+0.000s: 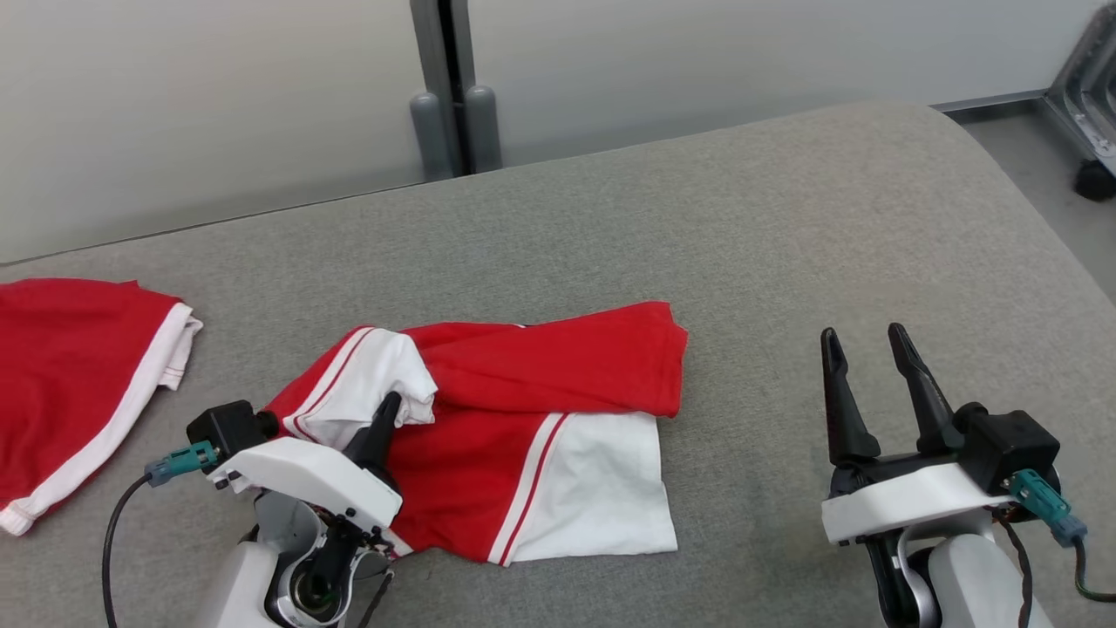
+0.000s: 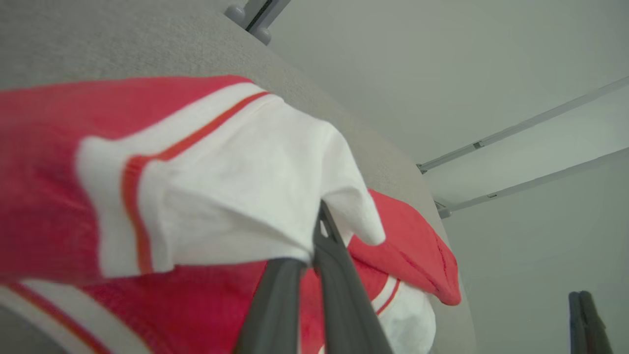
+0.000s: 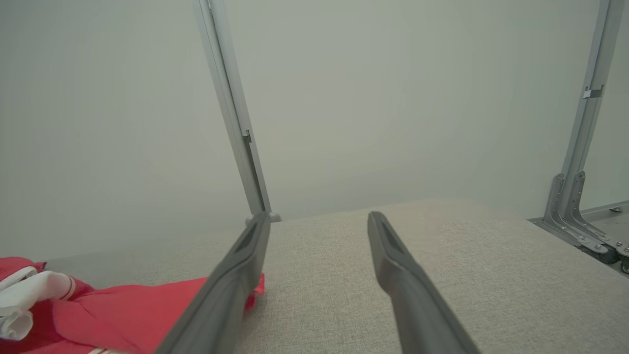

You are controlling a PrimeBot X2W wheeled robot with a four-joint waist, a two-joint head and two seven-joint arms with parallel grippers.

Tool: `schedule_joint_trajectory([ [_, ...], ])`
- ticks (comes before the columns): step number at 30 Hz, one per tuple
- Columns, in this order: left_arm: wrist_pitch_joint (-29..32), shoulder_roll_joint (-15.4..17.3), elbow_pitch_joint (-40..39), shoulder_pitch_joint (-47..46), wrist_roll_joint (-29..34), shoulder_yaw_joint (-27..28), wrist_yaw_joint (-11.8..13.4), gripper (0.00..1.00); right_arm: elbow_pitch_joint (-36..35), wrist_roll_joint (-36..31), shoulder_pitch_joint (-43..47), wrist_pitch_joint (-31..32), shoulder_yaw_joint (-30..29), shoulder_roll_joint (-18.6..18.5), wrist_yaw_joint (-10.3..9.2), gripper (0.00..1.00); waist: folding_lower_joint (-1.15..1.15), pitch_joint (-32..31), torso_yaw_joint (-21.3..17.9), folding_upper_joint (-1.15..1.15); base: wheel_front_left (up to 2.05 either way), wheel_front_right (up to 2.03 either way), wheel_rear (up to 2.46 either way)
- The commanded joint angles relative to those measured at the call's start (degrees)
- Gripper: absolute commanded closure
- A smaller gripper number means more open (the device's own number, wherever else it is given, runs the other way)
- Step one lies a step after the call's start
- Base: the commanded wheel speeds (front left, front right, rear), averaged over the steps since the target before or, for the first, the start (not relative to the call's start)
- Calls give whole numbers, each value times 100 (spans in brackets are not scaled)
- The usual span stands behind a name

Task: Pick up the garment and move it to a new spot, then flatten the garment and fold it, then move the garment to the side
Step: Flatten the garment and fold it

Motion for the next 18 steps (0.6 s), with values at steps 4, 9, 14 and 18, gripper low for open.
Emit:
schedule_joint_trajectory([
  [4,320,142,-665,371,-76,-116,1,100,35,-65,113,-7,18,-36,0,0,0,-184,536,0,0,0,0],
  [9,931,565,-1583,907,-83,-275,70,100,59,-87,167,-7,12,-58,0,0,0,-275,956,0,0,0,0],
  [14,1627,1265,-2282,1500,35,-449,93,100,117,-63,217,-6,58,-98,0,0,0,-361,1315,0,0,0,0],
  [18,1968,1667,-2353,1842,154,-565,165,100,151,-46,204,-6,110,-109,0,0,0,-390,1476,0,0,0,0],
])
